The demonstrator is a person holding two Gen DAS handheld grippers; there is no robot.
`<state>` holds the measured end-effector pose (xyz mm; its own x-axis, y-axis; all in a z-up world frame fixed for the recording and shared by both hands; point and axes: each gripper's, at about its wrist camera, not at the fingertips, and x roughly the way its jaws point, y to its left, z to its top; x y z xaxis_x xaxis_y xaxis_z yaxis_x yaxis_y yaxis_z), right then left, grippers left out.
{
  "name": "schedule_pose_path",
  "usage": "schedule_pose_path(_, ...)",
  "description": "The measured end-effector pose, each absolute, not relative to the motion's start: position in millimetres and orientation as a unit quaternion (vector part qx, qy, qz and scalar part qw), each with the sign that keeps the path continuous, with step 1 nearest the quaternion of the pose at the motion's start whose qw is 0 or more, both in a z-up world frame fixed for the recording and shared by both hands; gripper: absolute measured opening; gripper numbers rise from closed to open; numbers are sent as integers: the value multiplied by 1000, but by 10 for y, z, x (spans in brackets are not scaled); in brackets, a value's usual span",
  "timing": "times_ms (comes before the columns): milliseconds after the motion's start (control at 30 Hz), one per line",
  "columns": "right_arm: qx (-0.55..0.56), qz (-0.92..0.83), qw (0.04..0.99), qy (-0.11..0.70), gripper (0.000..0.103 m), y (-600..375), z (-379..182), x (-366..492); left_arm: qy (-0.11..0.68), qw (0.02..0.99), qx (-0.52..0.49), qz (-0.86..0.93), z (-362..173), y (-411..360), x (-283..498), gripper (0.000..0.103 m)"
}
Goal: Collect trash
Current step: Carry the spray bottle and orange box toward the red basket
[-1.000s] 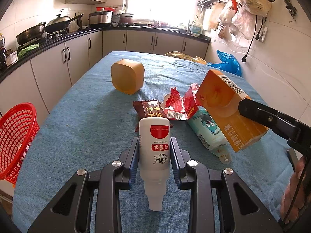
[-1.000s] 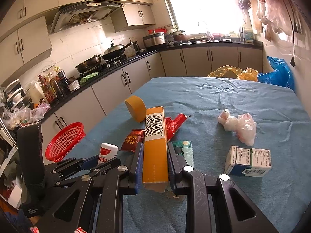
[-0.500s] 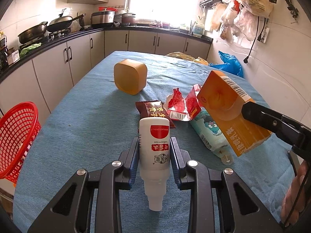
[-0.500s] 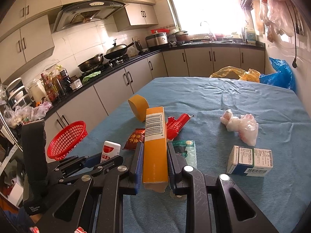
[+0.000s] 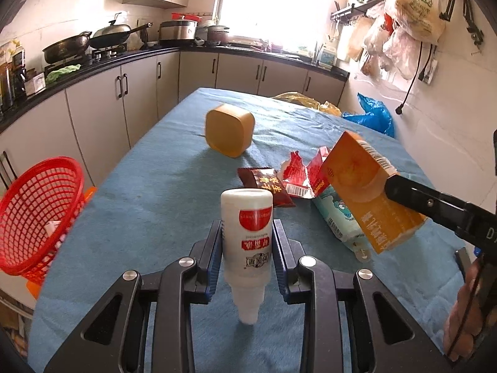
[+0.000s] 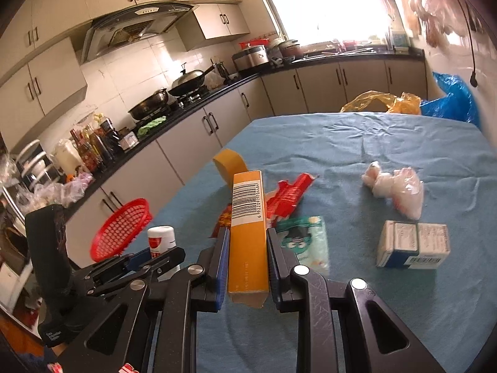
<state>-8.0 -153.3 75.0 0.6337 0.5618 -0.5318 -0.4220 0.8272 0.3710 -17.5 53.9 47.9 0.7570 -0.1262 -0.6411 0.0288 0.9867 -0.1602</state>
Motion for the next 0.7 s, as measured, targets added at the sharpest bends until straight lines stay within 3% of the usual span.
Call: schedule_pose_path(700, 69, 384, 853, 346, 24, 121, 1185, -89, 293, 940, -159, 78, 925, 2212, -638, 29)
